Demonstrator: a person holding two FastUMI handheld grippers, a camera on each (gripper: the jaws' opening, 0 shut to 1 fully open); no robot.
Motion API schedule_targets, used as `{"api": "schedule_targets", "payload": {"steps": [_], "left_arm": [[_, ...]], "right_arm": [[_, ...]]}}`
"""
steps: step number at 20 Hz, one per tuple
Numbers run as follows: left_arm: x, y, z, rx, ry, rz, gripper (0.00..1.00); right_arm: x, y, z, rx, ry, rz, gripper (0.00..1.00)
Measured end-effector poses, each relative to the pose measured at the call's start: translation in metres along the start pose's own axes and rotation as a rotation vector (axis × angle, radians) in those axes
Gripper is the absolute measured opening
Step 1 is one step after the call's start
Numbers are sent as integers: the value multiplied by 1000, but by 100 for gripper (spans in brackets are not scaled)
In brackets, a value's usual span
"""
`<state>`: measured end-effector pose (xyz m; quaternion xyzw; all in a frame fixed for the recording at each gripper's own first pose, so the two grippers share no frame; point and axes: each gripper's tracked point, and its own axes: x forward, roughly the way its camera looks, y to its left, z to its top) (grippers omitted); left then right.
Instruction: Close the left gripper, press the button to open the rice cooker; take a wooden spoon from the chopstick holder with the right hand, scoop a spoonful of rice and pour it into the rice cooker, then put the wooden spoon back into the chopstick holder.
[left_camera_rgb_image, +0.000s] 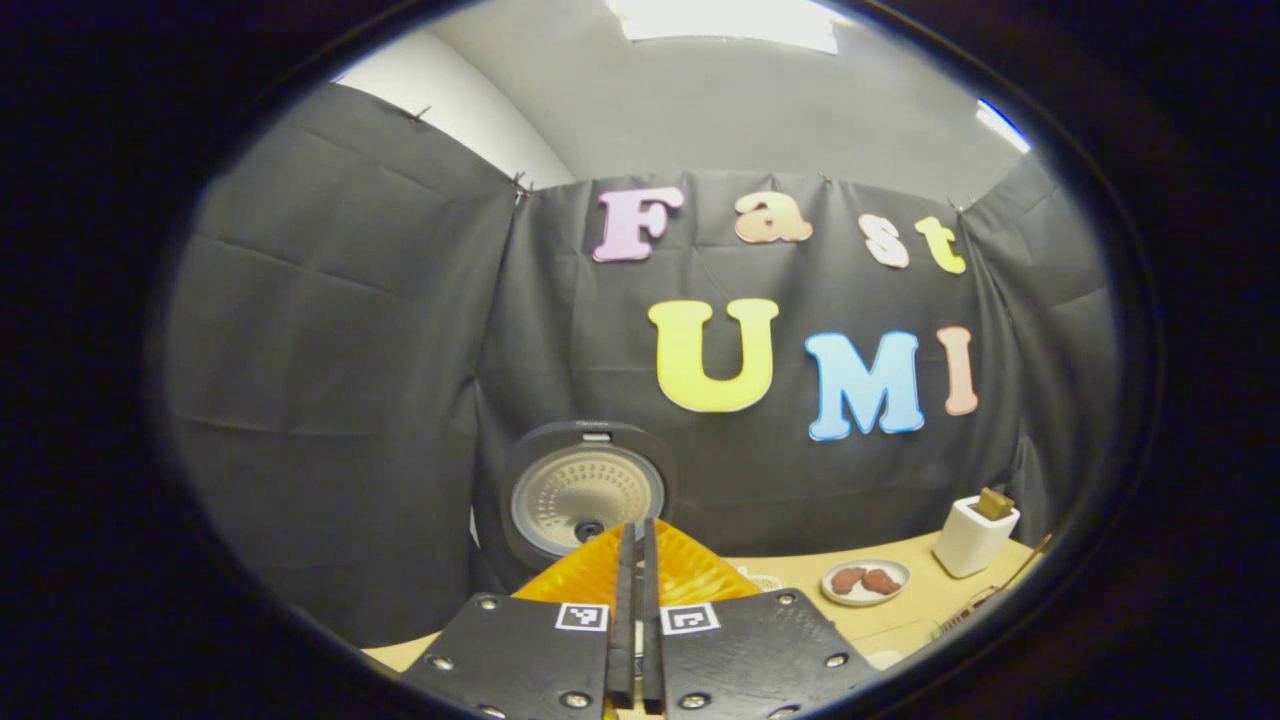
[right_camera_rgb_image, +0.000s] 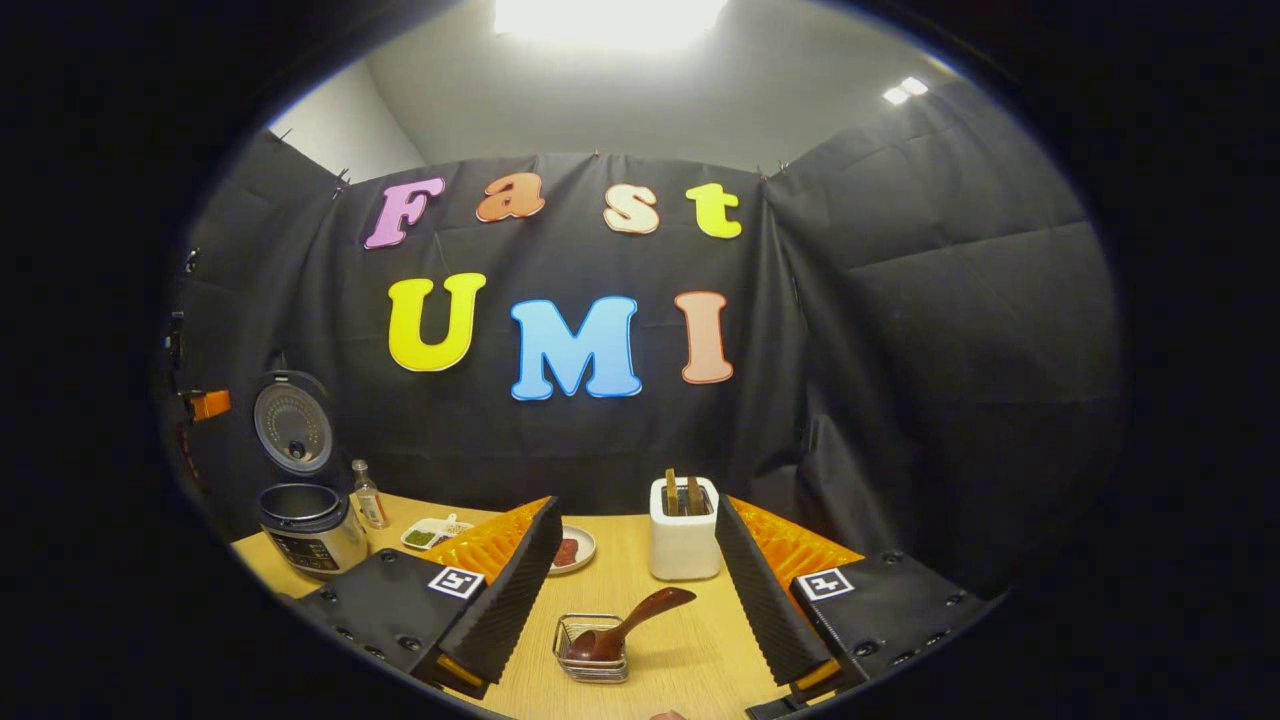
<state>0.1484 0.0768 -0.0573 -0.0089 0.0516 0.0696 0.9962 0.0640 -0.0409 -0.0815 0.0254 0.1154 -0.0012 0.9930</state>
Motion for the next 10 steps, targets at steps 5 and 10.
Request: {"api": "schedule_targets", "payload": {"steps": [5,10], "left_arm": [[-54,10,41,15,-62,23,66],[-110,18,74,38,-102,48,75]], "right_arm": [[29,-6,-45,92,141,35,96],[54,-7,-92,157,271,58,98]]}}
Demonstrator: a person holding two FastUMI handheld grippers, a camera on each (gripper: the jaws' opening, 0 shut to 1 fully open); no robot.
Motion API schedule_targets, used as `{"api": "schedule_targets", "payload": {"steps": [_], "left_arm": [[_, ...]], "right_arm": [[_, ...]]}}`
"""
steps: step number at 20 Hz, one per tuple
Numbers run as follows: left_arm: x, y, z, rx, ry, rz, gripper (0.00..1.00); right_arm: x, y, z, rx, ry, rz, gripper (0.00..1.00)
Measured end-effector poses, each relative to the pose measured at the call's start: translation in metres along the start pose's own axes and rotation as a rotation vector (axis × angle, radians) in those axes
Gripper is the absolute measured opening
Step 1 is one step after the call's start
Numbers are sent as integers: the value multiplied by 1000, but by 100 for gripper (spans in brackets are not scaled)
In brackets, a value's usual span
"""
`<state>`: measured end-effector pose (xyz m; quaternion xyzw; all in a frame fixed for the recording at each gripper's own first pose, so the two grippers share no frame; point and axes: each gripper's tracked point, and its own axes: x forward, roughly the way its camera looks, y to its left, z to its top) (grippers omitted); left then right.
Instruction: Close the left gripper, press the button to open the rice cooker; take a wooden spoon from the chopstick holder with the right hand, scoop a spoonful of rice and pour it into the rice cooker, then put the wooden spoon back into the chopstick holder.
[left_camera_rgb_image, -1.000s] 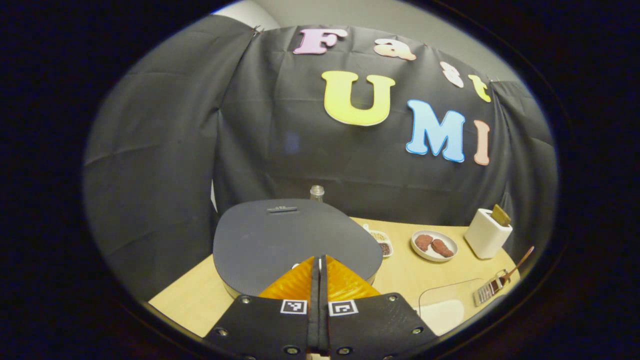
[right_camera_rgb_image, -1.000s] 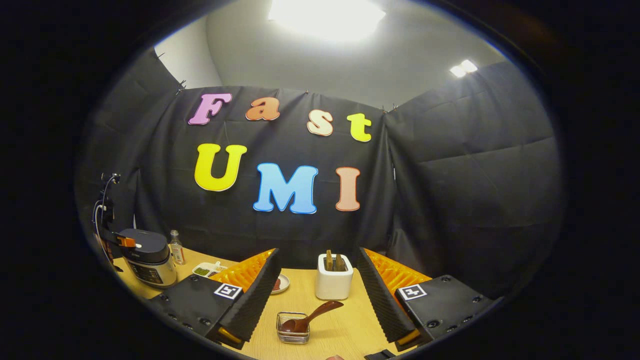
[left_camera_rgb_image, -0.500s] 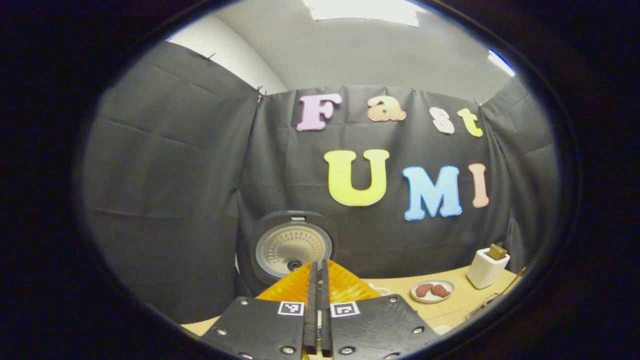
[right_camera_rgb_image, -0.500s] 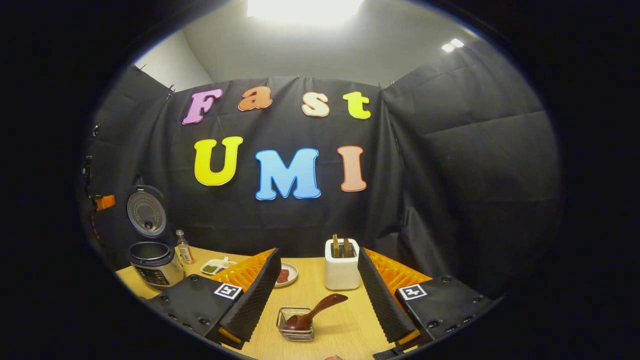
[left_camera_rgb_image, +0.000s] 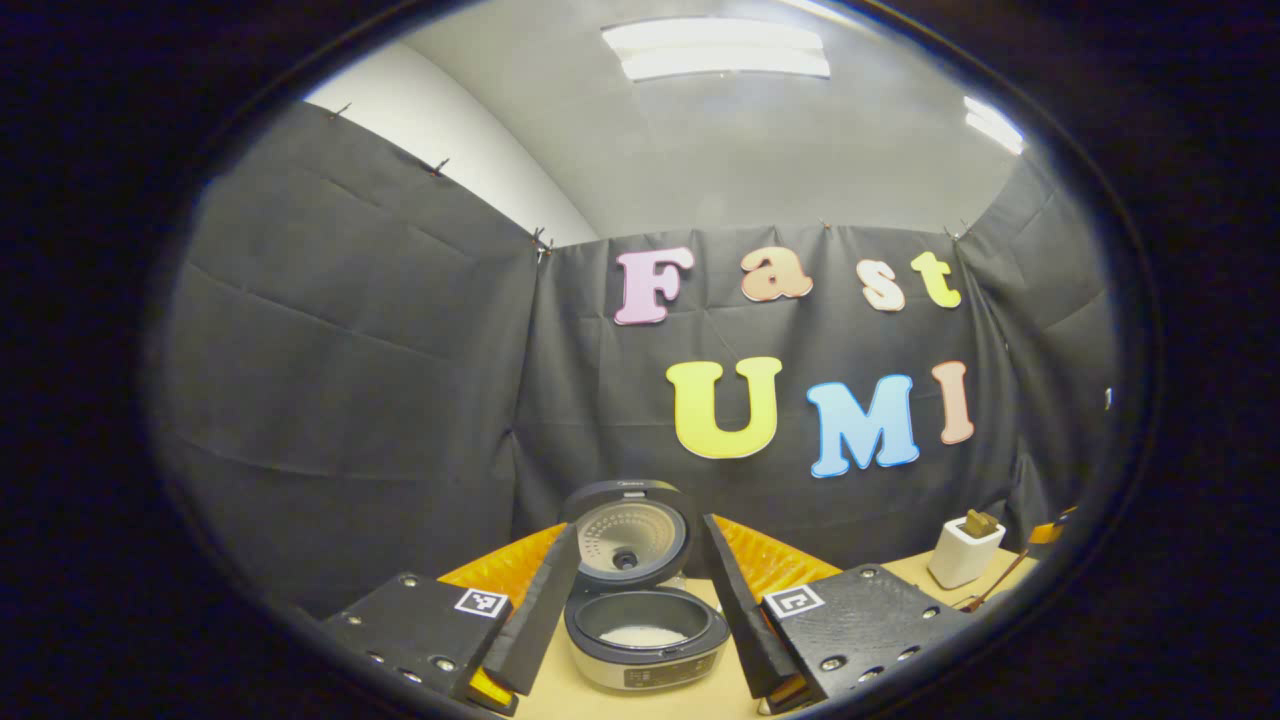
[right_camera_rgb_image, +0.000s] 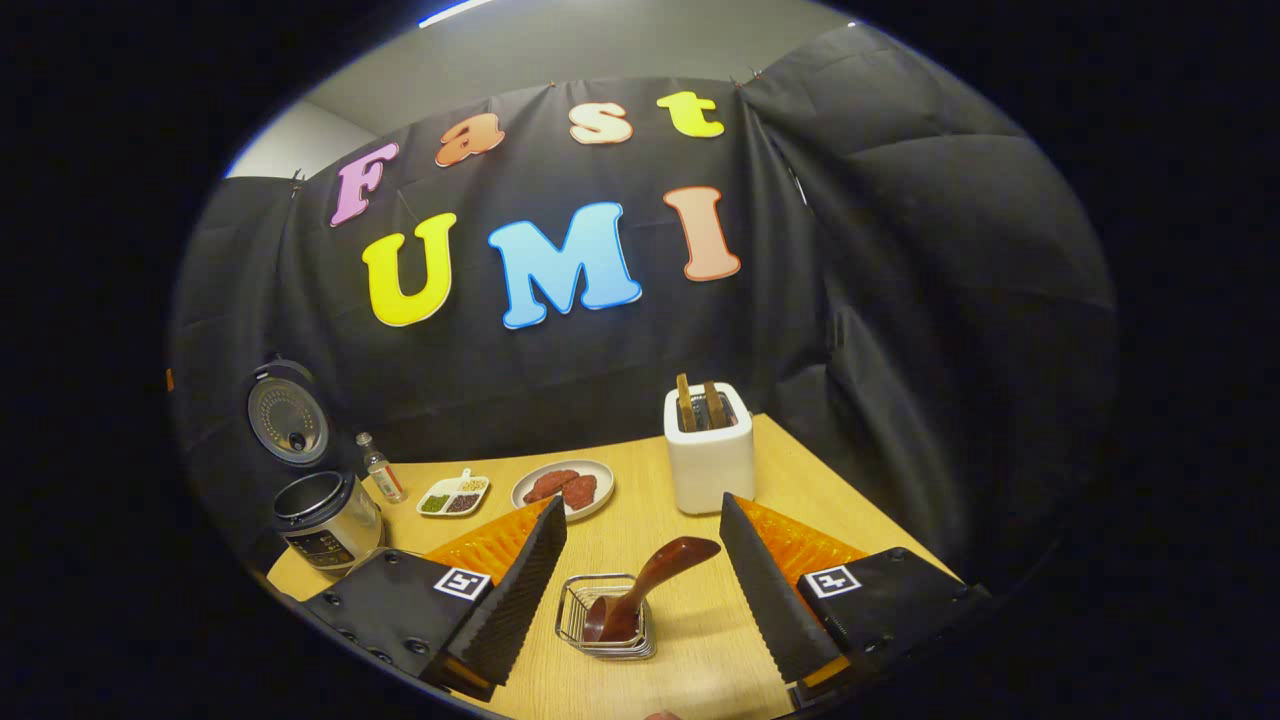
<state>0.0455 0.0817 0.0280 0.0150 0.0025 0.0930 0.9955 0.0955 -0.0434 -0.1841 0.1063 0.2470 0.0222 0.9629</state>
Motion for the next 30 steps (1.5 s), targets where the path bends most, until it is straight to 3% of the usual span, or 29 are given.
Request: {"api": "schedule_targets", "payload": {"steps": [9,12,13,14,16,19,21,25,26,30], "left_arm": [[-39,25,-6,47,56,57,75],[-47,30,-15,39,86,68,78],[-47,31,-17,40,95,69,78],[-48,34,-21,44,103,71,78],[-46,35,-24,49,112,70,75],[-46,36,-32,49,131,63,75],[-44,36,-39,58,148,54,77],[-34,39,-38,51,142,45,75],[-33,39,-40,44,139,40,75],[-24,38,-53,24,149,24,75]], "right_arm": [[40,-12,-74,270,222,8,95],[46,-2,-96,358,289,48,77],[48,4,-101,369,306,63,77],[49,8,-106,373,318,77,84],[53,14,-108,364,329,97,84],[58,0,-109,349,319,27,19],[64,0,-110,315,309,8,20],[53,9,-95,195,254,6,5],[48,10,-86,167,235,2,9],[33,22,-50,79,159,-9,9]]}}
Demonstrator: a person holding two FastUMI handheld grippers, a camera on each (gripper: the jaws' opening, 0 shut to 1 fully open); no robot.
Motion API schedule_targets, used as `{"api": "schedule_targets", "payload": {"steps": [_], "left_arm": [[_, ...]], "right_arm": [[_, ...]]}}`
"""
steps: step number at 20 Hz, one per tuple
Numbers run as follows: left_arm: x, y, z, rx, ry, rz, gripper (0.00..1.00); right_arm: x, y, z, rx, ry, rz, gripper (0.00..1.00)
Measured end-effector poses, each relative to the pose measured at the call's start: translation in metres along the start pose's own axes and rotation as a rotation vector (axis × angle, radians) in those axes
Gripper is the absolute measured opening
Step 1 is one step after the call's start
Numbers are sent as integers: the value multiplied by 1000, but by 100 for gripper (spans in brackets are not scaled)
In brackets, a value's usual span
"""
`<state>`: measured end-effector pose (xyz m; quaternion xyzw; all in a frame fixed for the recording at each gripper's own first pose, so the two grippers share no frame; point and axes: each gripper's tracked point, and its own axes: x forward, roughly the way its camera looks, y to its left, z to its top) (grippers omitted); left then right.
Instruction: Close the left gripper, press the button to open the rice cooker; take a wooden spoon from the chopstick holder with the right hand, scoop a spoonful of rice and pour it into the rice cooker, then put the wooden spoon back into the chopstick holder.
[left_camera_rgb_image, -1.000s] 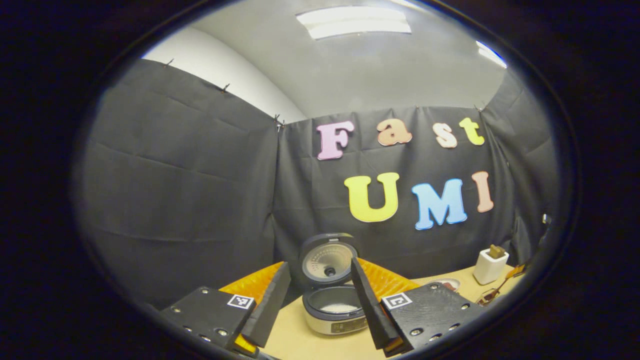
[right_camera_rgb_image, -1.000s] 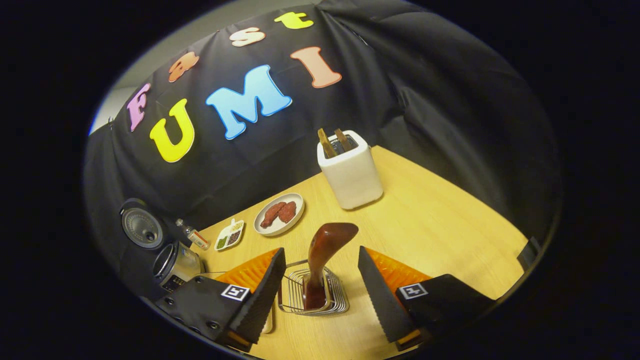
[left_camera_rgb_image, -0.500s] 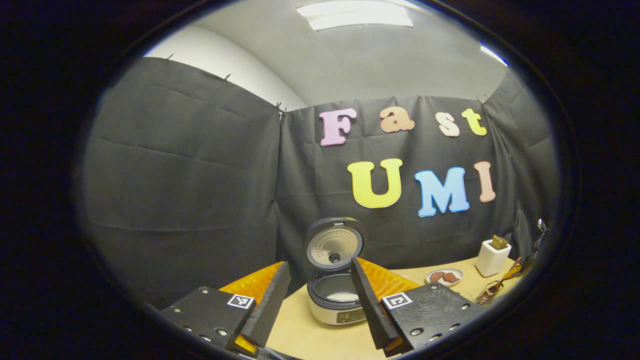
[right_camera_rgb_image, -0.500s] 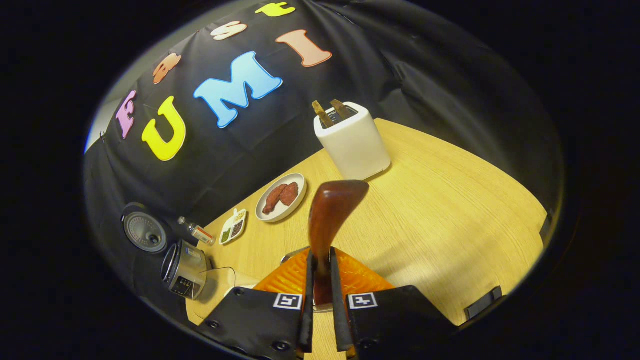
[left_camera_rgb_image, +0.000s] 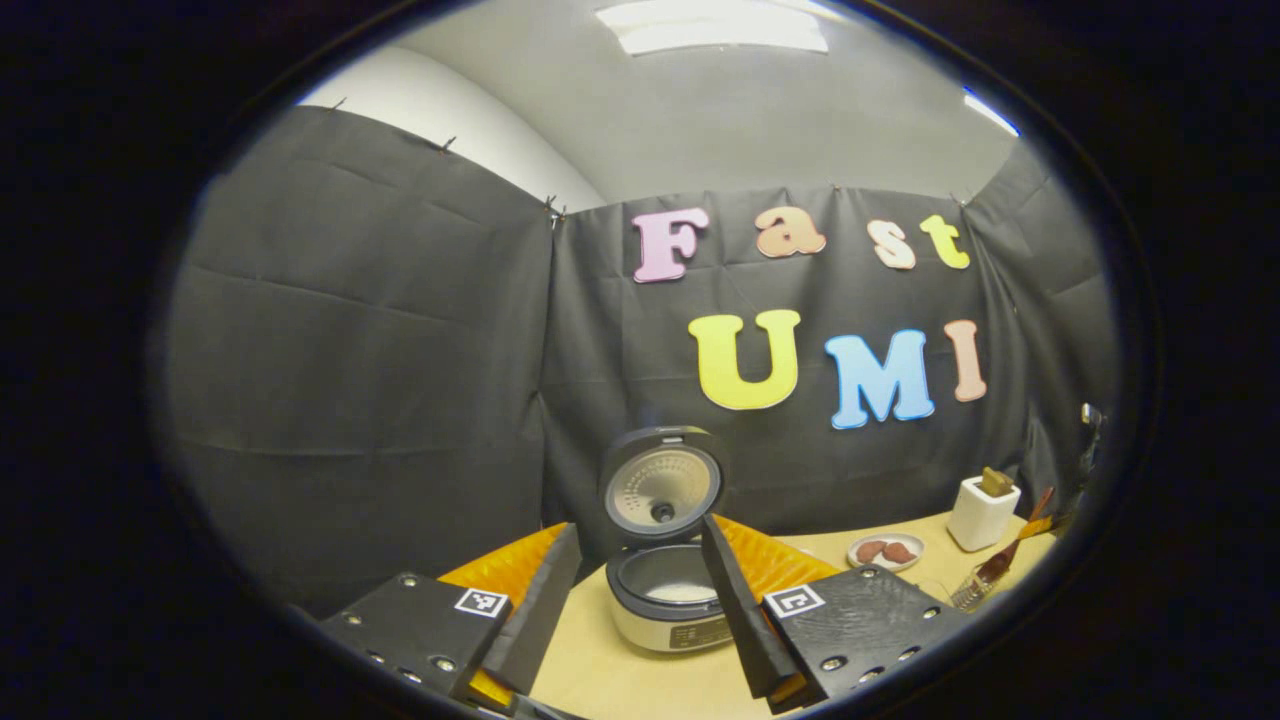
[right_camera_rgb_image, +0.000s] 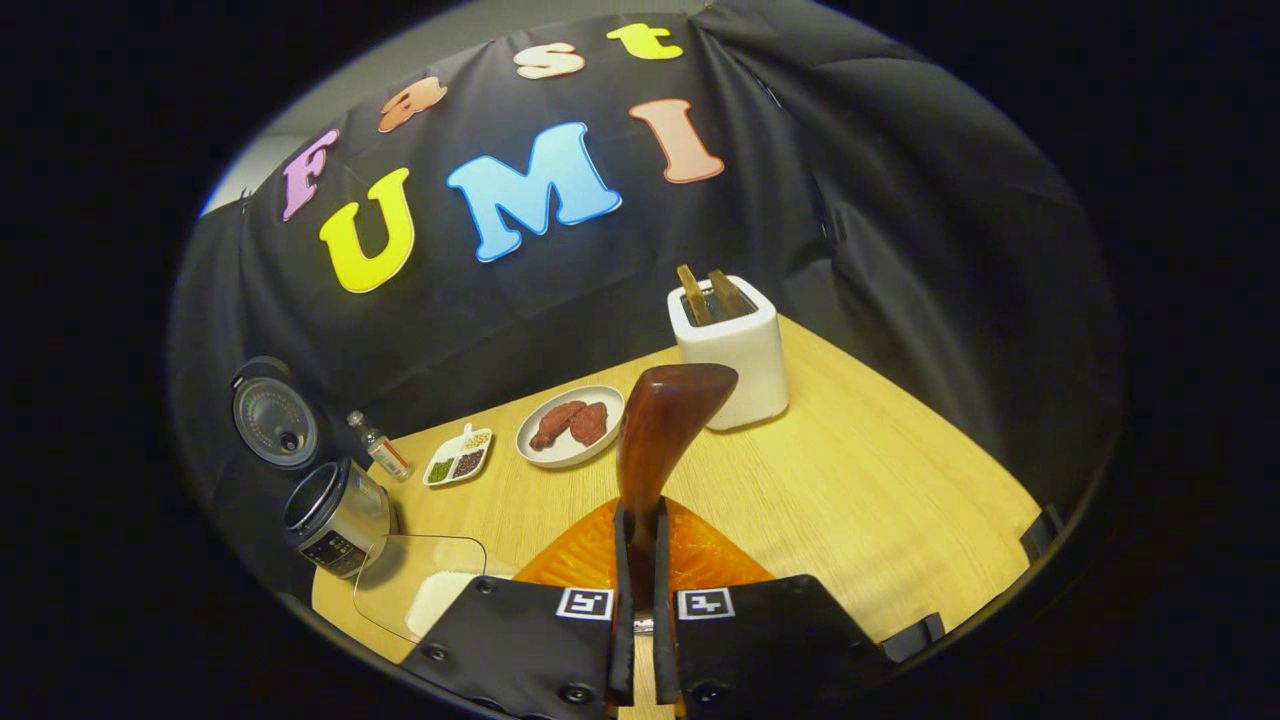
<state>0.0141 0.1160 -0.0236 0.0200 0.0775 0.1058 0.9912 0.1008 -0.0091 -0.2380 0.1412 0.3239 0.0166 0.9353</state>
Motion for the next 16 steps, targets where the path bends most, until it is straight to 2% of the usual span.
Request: {"api": "schedule_targets", "payload": {"steps": [7,9,10,11,15,16], "left_arm": [[27,1,-23,-34,24,-46,75],[34,2,-30,-38,28,-61,75],[39,2,-33,-38,29,-68,75],[43,3,-36,-36,33,-75,78],[60,9,-44,-31,39,-104,75],[64,11,-47,-27,41,-111,75]], "right_arm": [[-27,62,31,-115,-101,51,9],[-31,82,28,-156,-110,69,9],[-32,91,27,-177,-116,76,5],[-31,101,26,-197,-121,83,9],[-30,139,17,-253,-135,118,9],[-29,147,13,-260,-131,127,5]]}}
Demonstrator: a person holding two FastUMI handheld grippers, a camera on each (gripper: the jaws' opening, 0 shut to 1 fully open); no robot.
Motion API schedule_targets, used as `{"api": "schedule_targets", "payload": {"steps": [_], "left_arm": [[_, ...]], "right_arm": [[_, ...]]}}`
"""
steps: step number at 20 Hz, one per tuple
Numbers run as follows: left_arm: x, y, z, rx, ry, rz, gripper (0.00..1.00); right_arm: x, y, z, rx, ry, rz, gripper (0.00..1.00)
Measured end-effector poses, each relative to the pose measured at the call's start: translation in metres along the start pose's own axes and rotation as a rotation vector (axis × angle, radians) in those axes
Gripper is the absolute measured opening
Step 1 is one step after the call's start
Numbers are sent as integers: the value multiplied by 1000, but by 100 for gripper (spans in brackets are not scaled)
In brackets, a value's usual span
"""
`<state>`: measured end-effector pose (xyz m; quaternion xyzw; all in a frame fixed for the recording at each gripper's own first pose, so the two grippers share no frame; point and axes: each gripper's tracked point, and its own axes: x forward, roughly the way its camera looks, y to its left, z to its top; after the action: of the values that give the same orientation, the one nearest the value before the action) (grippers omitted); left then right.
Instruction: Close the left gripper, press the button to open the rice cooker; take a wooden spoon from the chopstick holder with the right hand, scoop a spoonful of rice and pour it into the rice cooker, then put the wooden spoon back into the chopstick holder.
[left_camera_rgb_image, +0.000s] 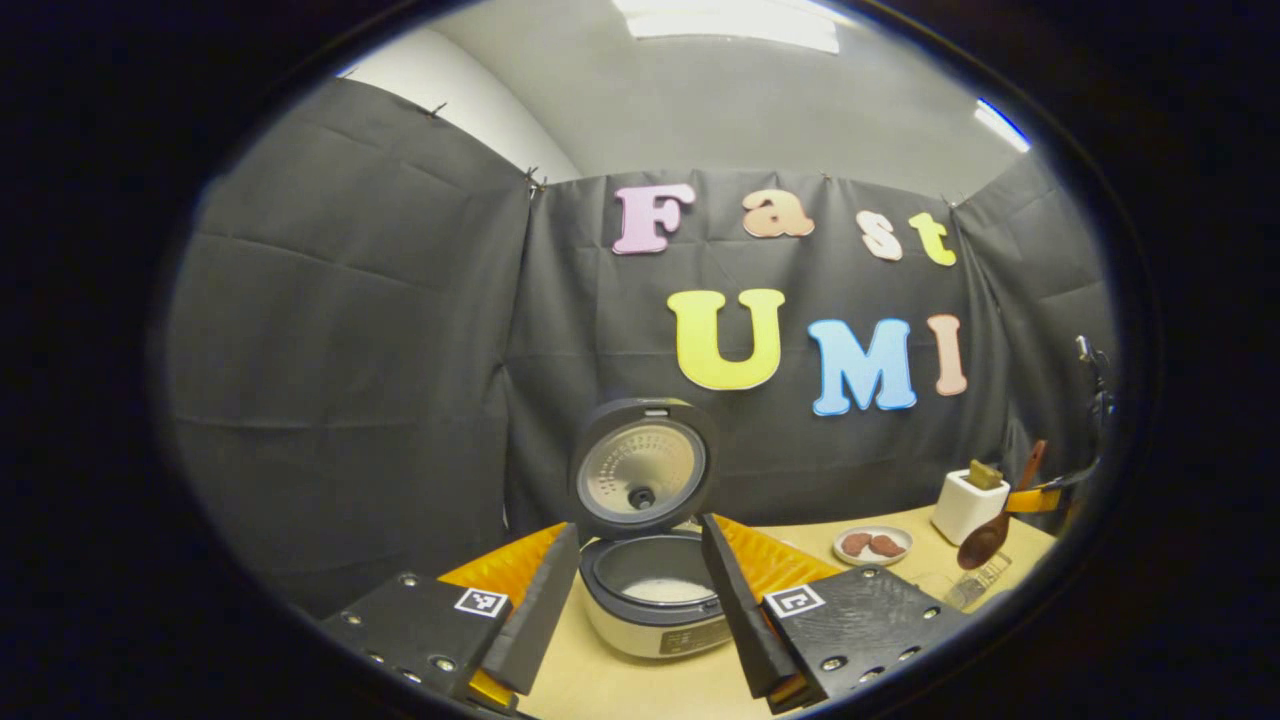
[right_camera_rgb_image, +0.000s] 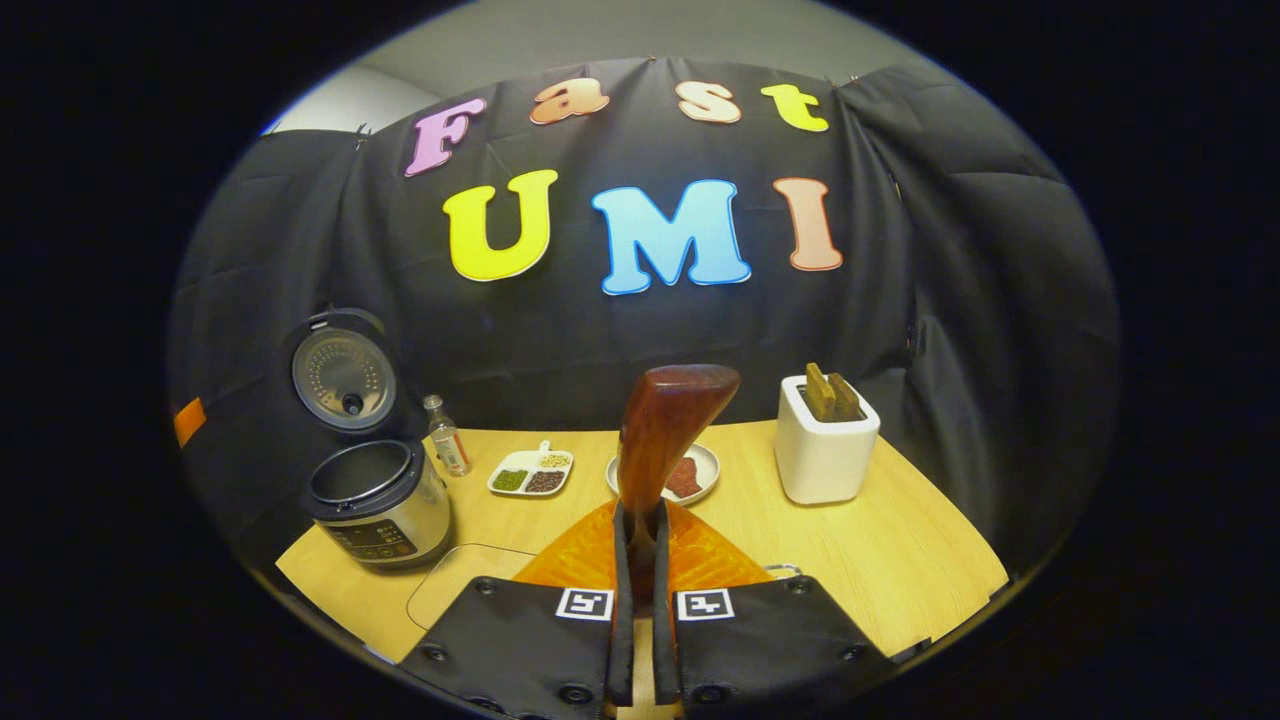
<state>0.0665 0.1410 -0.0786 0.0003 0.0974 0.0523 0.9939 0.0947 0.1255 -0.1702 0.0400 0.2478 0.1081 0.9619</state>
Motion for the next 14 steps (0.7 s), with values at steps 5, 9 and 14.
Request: {"api": "schedule_targets", "payload": {"steps": [5,9,14], "left_arm": [[20,10,-12,-1,15,-30,78],[28,24,-19,-18,18,-37,78],[34,42,-28,-16,29,-28,78]], "right_arm": [[16,38,-20,-62,30,33,9],[31,60,-46,-183,63,39,9],[47,72,-75,-294,106,23,10]]}}
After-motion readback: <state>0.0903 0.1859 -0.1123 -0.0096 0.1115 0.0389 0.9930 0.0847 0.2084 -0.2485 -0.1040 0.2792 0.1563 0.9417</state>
